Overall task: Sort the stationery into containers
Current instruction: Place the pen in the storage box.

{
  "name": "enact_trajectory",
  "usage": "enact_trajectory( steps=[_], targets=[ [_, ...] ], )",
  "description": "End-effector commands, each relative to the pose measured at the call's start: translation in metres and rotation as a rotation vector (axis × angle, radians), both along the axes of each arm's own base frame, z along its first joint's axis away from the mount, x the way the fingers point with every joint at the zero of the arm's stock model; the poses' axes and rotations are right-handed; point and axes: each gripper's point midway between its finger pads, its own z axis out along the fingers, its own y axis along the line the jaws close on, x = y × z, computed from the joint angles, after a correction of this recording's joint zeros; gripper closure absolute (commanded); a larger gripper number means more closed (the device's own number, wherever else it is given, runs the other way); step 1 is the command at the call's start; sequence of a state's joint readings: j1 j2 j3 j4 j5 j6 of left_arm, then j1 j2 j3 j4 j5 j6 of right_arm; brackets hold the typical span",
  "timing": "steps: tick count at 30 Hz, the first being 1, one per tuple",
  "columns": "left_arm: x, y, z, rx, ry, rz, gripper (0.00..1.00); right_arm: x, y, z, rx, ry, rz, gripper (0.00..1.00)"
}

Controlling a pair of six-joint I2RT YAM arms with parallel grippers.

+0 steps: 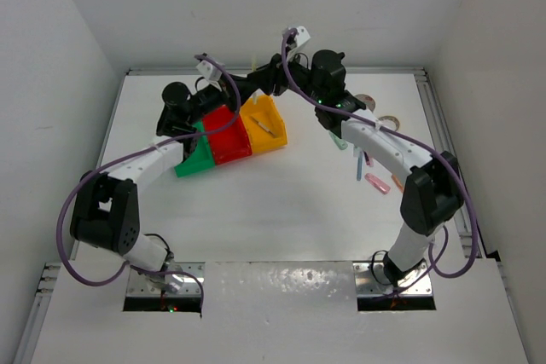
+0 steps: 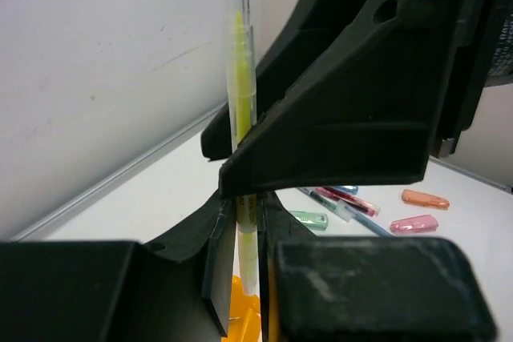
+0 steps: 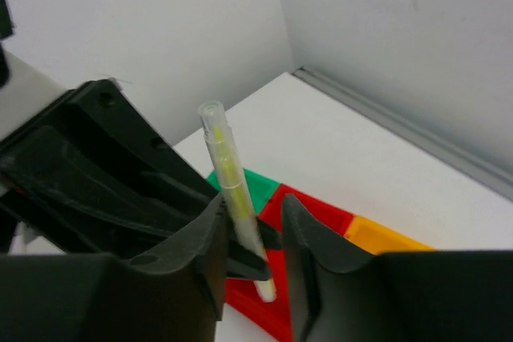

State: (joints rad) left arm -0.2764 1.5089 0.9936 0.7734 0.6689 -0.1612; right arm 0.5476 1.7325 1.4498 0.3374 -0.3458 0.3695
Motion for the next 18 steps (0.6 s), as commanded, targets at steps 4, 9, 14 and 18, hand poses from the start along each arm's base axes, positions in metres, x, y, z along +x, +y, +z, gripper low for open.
enact_trajectory(
  steps=[4, 9, 14, 18],
  targets=[
    [-0.002, -0.007, 0.016, -0.015, -0.059, -0.013, 1.00, 0.004, 0.012, 0.025, 0.069, -0.038, 0.027, 0.91],
    [0.005, -0.001, 0.011, -0.020, -0.025, 0.028, 0.45, 0.022, 0.007, 0.020, 0.039, -0.028, -0.058, 1.00],
    [0.008, 0.021, -0.006, 0.025, 0.028, 0.080, 0.00, 0.071, 0.002, -0.018, -0.064, 0.072, -0.197, 1.00],
    [0.015, 0.057, -0.017, 0.053, 0.074, 0.213, 0.00, 0.106, -0.004, -0.067, -0.206, 0.161, -0.303, 1.00]
  ],
)
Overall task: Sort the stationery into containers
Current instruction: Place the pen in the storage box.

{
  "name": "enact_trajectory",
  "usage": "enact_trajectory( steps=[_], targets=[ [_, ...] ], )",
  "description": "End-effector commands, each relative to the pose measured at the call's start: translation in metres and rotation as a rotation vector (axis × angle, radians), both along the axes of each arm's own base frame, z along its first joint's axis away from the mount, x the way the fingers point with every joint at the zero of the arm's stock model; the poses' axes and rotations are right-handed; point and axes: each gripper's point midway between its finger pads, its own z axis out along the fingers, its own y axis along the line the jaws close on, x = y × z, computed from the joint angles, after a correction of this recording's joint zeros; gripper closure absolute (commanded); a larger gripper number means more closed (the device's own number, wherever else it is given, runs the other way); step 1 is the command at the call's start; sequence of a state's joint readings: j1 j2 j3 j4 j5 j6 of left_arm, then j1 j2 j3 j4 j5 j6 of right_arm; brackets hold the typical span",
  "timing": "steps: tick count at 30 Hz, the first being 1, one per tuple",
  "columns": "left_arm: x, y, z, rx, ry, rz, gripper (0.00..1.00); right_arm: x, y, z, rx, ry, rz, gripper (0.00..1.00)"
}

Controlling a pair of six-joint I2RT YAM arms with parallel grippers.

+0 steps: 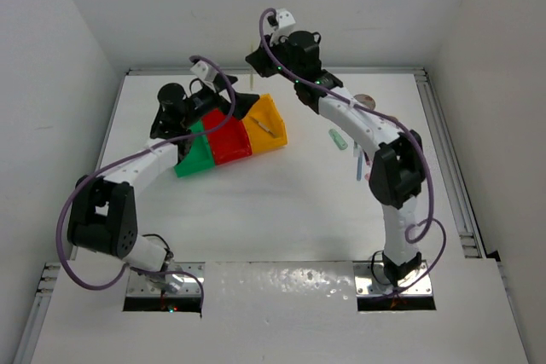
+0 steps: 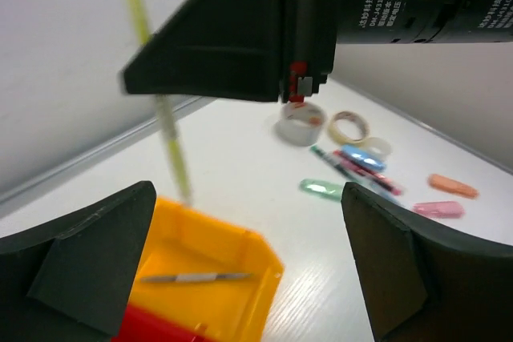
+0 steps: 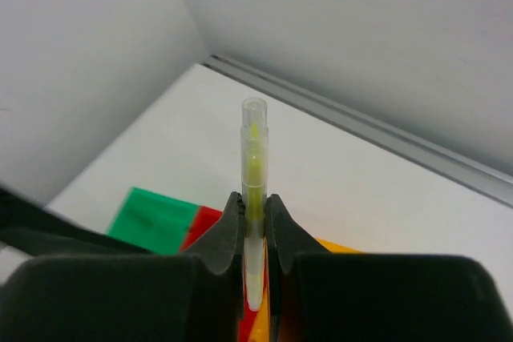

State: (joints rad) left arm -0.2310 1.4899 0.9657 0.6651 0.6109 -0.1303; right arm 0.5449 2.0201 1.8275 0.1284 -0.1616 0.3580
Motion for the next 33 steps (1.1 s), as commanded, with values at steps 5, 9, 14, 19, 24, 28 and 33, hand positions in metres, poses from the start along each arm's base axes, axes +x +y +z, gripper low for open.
enact_trajectory(
  steps=[5, 9, 14, 19, 24, 28, 33],
  targets=[
    [0.018, 0.094, -0.003, 0.053, 0.037, 0.426, 0.00, 0.050, -0.007, -0.102, -0.267, 0.122, -0.124, 1.00],
    [0.020, 0.126, -0.015, 0.080, 0.079, 0.577, 0.00, 0.053, -0.006, -0.129, -0.321, 0.142, -0.113, 1.00],
    [0.017, 0.131, -0.027, 0.093, 0.114, 0.584, 0.00, 0.043, -0.010, -0.166, -0.389, 0.202, -0.112, 1.00],
    [0.018, 0.129, -0.028, 0.080, 0.108, 0.575, 0.00, 0.023, -0.004, -0.195, -0.447, 0.251, -0.083, 1.00],
    [0.020, 0.128, -0.026, 0.079, 0.091, 0.571, 0.00, 0.010, -0.003, -0.208, -0.486, 0.272, -0.083, 1.00],
    [0.021, 0.130, -0.027, 0.077, 0.086, 0.574, 0.00, 0.006, -0.008, -0.213, -0.494, 0.282, -0.097, 1.00],
    [0.022, 0.130, -0.027, 0.076, 0.076, 0.571, 0.00, 0.006, -0.007, -0.227, -0.501, 0.298, -0.091, 0.96]
  ],
)
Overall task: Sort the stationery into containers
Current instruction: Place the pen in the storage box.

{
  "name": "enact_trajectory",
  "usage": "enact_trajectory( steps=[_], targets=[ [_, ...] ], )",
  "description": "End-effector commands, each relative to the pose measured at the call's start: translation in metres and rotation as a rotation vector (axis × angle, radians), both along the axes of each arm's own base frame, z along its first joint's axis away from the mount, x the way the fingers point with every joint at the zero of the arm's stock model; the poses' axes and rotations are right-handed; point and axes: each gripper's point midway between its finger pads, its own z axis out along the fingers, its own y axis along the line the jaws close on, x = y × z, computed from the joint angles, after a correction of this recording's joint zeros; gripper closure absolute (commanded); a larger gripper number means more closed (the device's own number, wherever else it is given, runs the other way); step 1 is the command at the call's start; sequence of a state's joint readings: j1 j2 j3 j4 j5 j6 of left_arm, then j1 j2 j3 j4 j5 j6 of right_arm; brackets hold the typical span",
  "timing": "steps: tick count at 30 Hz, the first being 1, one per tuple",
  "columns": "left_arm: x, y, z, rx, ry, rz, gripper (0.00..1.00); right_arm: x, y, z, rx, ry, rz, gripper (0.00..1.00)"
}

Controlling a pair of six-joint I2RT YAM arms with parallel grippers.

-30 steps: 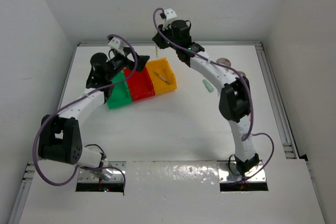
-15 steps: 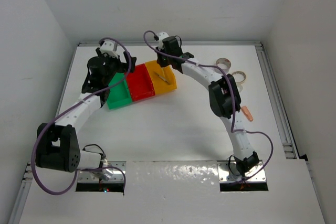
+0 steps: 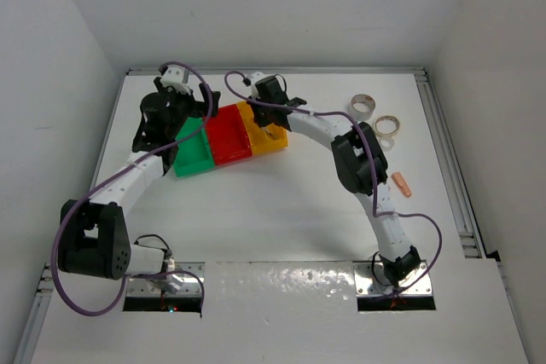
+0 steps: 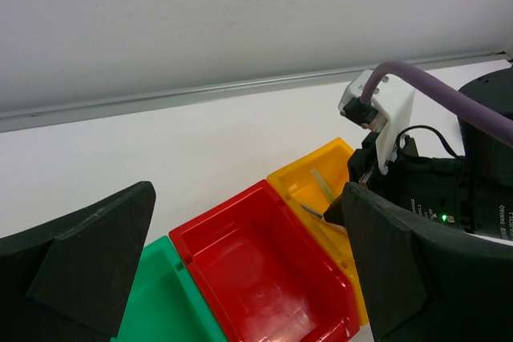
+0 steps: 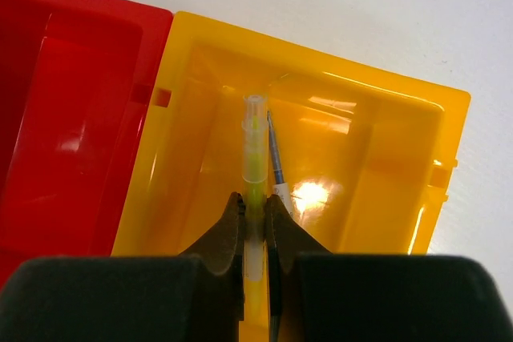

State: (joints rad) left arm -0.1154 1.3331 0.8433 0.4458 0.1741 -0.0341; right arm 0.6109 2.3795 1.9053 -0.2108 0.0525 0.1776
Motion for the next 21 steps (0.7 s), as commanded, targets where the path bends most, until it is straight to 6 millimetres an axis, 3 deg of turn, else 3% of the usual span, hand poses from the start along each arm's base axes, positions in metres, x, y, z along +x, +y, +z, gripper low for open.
enact_trajectory(
  steps=[1, 16, 21],
  targets=[
    [0.003, 0.006, 0.012, -0.001, -0.057, 0.010, 0.00, 0.013, 0.002, 0.031, 0.032, -0.079, -0.003, 0.95],
    [0.010, 0.008, 0.021, 0.011, -0.091, 0.013, 0.00, 0.016, 0.006, 0.008, 0.037, -0.078, -0.001, 0.87],
    [0.012, 0.007, 0.021, 0.010, -0.092, 0.010, 0.00, 0.014, 0.004, -0.001, 0.033, -0.056, -0.004, 0.79]
  ],
)
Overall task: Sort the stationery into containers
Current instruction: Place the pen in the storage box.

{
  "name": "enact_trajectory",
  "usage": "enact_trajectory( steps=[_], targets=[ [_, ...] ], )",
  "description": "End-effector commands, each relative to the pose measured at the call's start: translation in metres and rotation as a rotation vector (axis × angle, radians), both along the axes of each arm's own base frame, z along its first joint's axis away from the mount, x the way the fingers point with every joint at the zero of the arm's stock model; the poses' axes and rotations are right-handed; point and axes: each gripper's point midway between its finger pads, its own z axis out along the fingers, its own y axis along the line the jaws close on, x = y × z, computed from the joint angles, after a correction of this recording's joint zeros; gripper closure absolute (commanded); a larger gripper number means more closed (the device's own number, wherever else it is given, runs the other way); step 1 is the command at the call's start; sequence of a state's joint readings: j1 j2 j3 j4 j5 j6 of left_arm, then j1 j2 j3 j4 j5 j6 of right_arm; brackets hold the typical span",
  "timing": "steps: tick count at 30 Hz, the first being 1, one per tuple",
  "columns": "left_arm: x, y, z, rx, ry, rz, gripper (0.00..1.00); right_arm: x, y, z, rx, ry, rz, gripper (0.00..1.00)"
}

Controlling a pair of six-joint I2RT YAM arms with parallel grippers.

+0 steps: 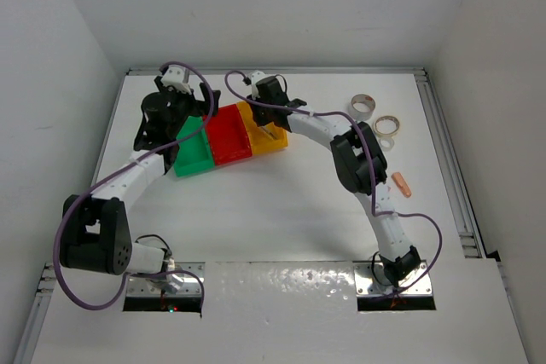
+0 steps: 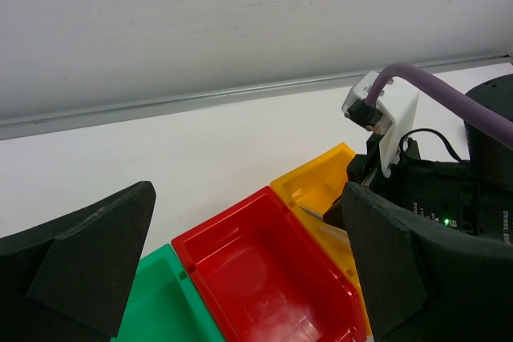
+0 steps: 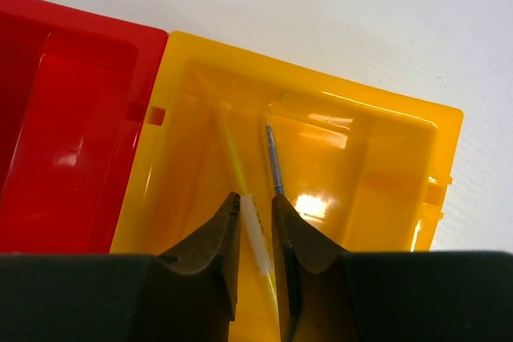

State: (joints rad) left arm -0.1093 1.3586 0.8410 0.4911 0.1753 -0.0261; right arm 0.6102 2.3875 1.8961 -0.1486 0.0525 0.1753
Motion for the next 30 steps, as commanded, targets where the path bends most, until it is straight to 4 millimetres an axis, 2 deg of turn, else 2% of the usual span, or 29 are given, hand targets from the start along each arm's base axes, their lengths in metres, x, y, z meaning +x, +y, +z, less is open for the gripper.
enact_trajectory(
  steps=[1, 9, 12, 13, 16, 17, 19, 20, 22, 23, 25, 26, 27, 28, 29, 30],
  targets=[
    [0.006, 0.004, 0.023, 0.006, -0.074, 0.004, 0.00, 0.006, 0.000, -0.002, 0.010, -0.016, -0.005, 0.79],
    [0.006, 0.006, 0.022, 0.010, -0.077, 0.009, 0.00, 0.005, 0.001, -0.002, 0.014, -0.013, -0.009, 0.77],
    [0.006, 0.006, 0.022, 0.012, -0.078, 0.012, 0.00, 0.007, 0.003, 0.015, 0.035, -0.036, -0.006, 0.75],
    [0.006, 0.005, 0.021, 0.014, -0.075, 0.009, 0.00, 0.008, 0.003, 0.021, 0.042, -0.046, -0.005, 0.74],
    [0.006, 0.004, 0.022, 0.009, -0.075, 0.004, 0.00, 0.009, 0.008, 0.063, 0.088, -0.092, 0.009, 0.72],
    [0.007, 0.005, 0.021, 0.008, -0.075, 0.009, 0.00, 0.009, 0.007, 0.089, 0.111, -0.117, 0.012, 0.69],
    [0.007, 0.004, 0.023, 0.007, -0.079, 0.007, 0.00, 0.008, -0.001, 0.116, 0.138, -0.138, -0.004, 0.65],
    [0.008, 0.006, 0.024, 0.007, -0.082, 0.015, 0.00, 0.002, -0.009, 0.138, 0.156, -0.148, -0.012, 0.63],
    [0.008, 0.008, 0.026, 0.006, -0.087, 0.027, 0.00, 0.002, -0.034, 0.154, 0.180, -0.134, -0.057, 0.55],
    [0.008, 0.010, 0.025, 0.008, -0.086, 0.038, 0.00, -0.009, -0.052, 0.164, 0.201, -0.094, -0.040, 0.44],
    [0.009, 0.012, 0.023, 0.006, -0.082, 0.048, 0.00, -0.017, -0.076, 0.166, 0.219, -0.033, -0.049, 0.36],
    [0.008, 0.012, 0.021, 0.007, -0.078, 0.049, 0.00, -0.023, -0.105, 0.149, 0.190, 0.040, -0.090, 0.32],
    [0.008, 0.014, 0.020, 0.006, -0.073, 0.059, 0.00, -0.028, -0.121, 0.150, 0.176, 0.062, -0.113, 0.29],
    [0.008, 0.014, 0.019, 0.000, -0.068, 0.062, 0.00, -0.031, -0.137, 0.142, 0.145, 0.085, -0.141, 0.24],
    [0.008, 0.017, 0.015, -0.003, -0.056, 0.079, 0.00, -0.039, -0.166, 0.122, 0.096, 0.156, -0.202, 0.26],
    [0.008, 0.019, 0.013, -0.009, -0.048, 0.091, 0.00, -0.040, -0.185, 0.117, 0.071, 0.182, -0.269, 0.54]
  ],
)
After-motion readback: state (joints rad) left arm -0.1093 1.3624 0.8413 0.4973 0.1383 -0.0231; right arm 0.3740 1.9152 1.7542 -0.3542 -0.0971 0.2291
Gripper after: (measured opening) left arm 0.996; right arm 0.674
